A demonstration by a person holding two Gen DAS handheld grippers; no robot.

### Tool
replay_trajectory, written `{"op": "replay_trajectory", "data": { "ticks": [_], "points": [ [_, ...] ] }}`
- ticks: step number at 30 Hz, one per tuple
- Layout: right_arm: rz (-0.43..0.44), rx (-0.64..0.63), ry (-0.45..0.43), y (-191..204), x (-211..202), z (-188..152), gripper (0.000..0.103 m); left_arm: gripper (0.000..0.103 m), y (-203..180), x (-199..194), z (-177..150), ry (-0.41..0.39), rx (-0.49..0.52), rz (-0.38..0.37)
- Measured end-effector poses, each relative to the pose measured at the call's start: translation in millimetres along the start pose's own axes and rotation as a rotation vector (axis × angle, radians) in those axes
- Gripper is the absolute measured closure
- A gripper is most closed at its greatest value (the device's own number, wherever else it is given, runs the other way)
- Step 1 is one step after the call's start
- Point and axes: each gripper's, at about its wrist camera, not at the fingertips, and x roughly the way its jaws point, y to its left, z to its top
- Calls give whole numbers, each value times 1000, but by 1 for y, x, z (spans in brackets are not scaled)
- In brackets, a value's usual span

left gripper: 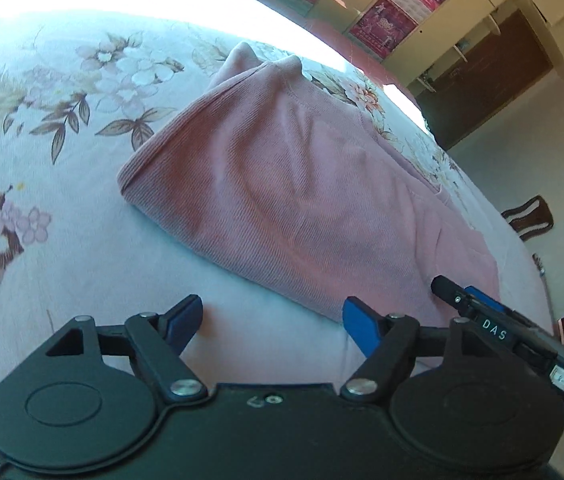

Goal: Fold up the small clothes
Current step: 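Grasp the side edge of the folded sweatshirt with the left gripper and lift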

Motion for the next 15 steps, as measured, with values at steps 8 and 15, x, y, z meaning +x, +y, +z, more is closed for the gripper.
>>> {"op": "replay_trajectory", "data": {
  "ticks": [8, 15],
  "points": [
    [10, 5, -26, 5, 2, 6, 38, 28, 27, 27, 18, -93, -234, -140],
    [-2, -4, -55, 3, 15, 19, 38, 65, 30, 51, 35, -214, -309, -140]
  ]
}}
